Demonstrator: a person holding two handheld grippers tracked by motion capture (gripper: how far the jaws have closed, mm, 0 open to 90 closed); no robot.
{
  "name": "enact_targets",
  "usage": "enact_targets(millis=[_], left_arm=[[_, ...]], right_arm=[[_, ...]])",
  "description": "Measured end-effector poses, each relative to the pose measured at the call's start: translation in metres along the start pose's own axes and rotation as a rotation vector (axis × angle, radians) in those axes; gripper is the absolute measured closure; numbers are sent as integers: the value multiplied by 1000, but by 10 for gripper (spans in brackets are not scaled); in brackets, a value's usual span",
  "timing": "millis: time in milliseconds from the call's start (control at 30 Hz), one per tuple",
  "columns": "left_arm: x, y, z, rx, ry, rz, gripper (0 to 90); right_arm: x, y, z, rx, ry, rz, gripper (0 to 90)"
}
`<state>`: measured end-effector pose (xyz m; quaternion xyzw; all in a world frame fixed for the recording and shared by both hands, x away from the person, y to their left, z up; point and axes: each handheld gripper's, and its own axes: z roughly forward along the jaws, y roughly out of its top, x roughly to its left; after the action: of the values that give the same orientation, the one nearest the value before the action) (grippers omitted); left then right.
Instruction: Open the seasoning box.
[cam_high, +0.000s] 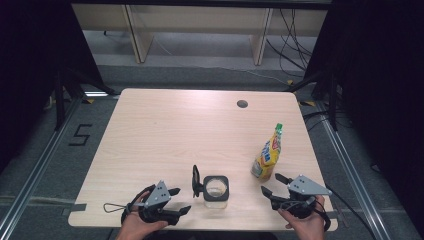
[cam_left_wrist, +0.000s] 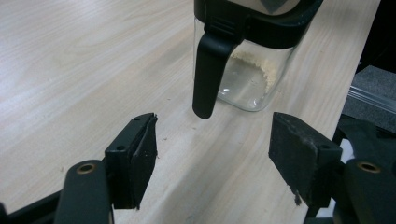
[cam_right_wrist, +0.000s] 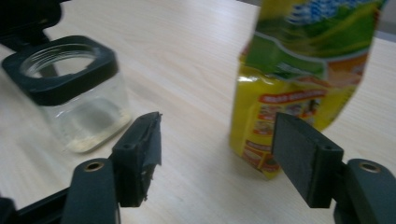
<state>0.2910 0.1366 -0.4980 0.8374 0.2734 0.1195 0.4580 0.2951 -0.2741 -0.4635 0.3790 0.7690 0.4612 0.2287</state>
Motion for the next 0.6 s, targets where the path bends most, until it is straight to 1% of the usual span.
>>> enact_targets(millis=[33, 67, 100, 133, 167, 200, 233, 267, 300, 333, 367, 400, 433, 467, 500, 533, 567, 600], left_arm=[[0, 0, 0, 4, -4, 7, 319], [-1, -1, 1, 4, 0, -12, 319], [-1, -1, 1, 4, 0, -12, 319], [-2, 0, 2, 5, -5, -23, 319], [-2, 0, 2, 4, -4, -19, 320], [-1, 0, 2, 4, -9, 0, 320], [-1, 0, 2, 4, -9, 0, 320], [-2, -1, 3, -4, -6, -30, 320], [-1, 0, 3, -11, -4, -23, 321], [1, 0, 2, 8, 2, 9, 321], [1, 0, 2, 8, 2, 9, 321], [0, 0, 2, 15, -8, -13, 322], [1, 0, 2, 22, -9, -4, 321], [1, 0, 2, 22, -9, -4, 321], [-1, 0, 1, 9, -17, -25, 321], [-1, 1, 1, 7, -14, -20, 321], [-1, 1, 1, 7, -14, -20, 321], [-3, 0, 3, -13, -25, -27, 321]], right_arm=[[-2, 0, 1, -3, -11, 20, 285], [-4, 0, 4, -12, -42, 46, 246], [-4, 0, 4, -12, -42, 46, 246], [-6, 0, 5, -17, -52, 49, 212], [-4, 1, 7, -20, -79, 91, 176], [-8, 2, 12, -29, -83, 61, 199], [-8, 2, 12, -29, -83, 61, 199], [-9, 3, 14, -34, -84, 60, 199], [-7, 4, 19, -21, -125, 73, 170], [-8, 4, 21, -23, -127, 52, 173], [-8, 4, 21, -23, -127, 52, 173], [-7, 6, 28, -14, -143, 36, 166], [-7, 7, 30, -11, -154, 38, 160], [-7, 7, 30, -11, -154, 38, 160], [-6, 8, 37, -9, -187, 39, 157], [-6, 9, 39, -13, -201, 45, 155], [-6, 9, 39, -13, -201, 45, 155], [-6, 11, 47, -25, -228, 60, 155]])
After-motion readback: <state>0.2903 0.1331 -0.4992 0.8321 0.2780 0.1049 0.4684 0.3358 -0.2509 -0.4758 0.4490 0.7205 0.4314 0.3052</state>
